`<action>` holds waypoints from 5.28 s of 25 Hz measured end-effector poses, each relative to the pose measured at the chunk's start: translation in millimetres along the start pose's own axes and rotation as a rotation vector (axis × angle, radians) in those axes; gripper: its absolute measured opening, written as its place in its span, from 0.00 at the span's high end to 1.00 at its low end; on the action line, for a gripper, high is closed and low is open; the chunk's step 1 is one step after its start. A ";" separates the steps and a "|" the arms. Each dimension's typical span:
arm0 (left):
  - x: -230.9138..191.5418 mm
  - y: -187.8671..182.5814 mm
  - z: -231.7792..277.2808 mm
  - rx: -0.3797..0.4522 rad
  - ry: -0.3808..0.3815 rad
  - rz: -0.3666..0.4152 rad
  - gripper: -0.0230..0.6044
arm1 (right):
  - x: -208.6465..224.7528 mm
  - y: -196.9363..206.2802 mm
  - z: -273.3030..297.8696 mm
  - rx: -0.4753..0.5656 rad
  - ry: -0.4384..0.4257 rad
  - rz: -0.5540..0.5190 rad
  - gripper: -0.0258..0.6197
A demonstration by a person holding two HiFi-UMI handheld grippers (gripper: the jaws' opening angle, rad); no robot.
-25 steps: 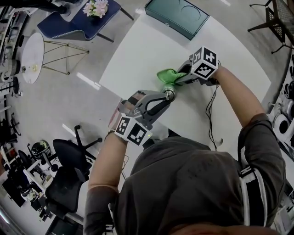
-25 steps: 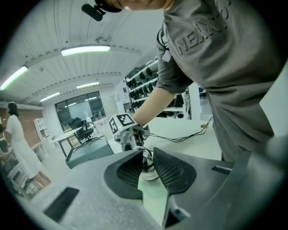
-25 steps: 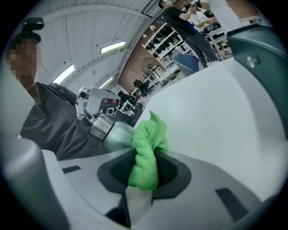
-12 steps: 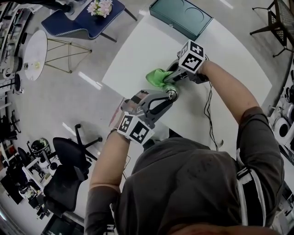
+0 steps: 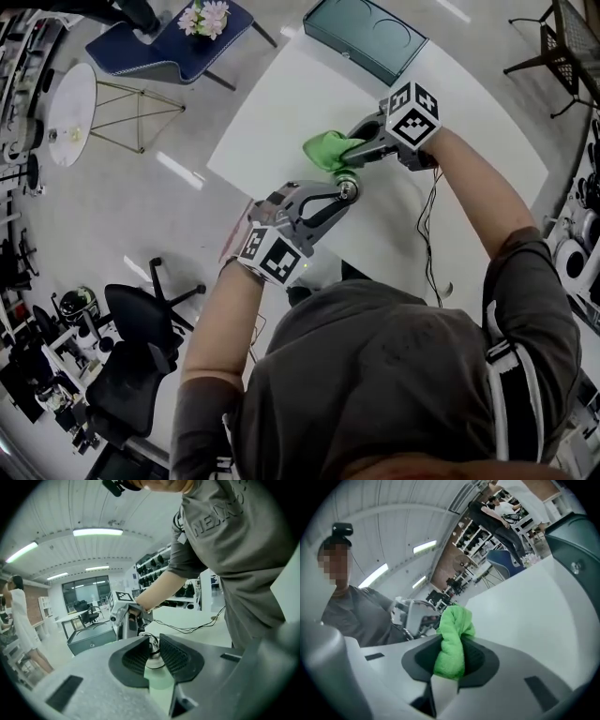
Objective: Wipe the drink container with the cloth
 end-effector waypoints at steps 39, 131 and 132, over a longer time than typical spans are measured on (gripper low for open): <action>-7.1 4.7 0.6 0.128 0.054 -0.137 0.86 | -62.5 107.1 8.3 -0.149 0.485 -0.008 0.83; -1.8 78.4 47.3 0.178 0.076 -0.238 0.39 | -84.6 -4.3 -0.3 -0.155 0.808 -0.064 0.84; -2.3 78.5 47.1 0.177 0.077 -0.238 0.39 | -85.2 5.6 -1.2 -0.132 0.793 -0.034 0.84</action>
Point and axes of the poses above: the fingertips, and each gripper's own axes: z forward along the fingers, x to its right, y out of its underside, the point moved 6 cm from there along -z, backward along the fingers, and after that the axes turned 4 degrees about -z, right-handed, at the moved point
